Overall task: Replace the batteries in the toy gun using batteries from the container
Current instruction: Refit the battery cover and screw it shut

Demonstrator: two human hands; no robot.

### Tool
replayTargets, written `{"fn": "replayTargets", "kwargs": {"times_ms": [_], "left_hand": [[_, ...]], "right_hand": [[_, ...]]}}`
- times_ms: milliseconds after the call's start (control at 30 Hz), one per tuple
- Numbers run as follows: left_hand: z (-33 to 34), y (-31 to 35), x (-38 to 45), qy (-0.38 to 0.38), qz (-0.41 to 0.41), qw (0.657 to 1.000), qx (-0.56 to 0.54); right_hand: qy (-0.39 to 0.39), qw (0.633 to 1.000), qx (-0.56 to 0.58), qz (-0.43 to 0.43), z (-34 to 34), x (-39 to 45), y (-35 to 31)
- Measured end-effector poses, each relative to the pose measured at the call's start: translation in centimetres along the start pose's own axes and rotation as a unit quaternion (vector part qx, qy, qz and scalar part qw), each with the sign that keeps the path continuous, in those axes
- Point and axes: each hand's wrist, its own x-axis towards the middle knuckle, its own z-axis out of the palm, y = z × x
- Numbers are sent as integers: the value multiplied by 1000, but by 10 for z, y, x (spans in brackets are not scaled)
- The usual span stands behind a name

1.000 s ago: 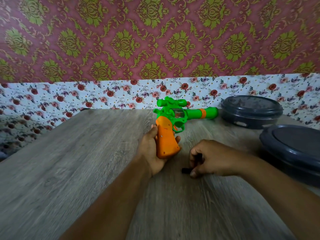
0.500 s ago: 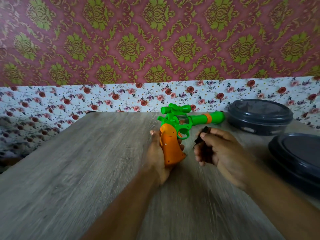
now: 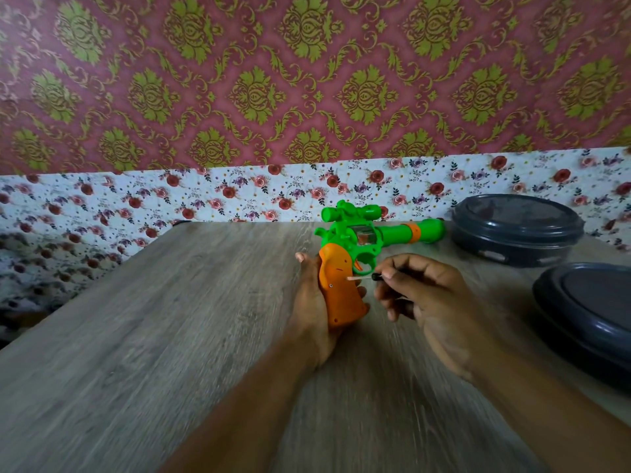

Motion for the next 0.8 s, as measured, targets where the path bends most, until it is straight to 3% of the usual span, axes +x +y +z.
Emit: {"fn": "replayTargets", "kwargs": {"times_ms": [233,467,800], "left_hand": [[0,-6,3,-16,23,999,18],[2,-6,1,-17,26,999,21],[2,-7,2,1,33,999,26]], "right_hand": [[-24,998,-25,-46,1,0,-1],[-24,985,-141,-92,1,0,5],[-30,982,-159,-100,2,1,6]]}}
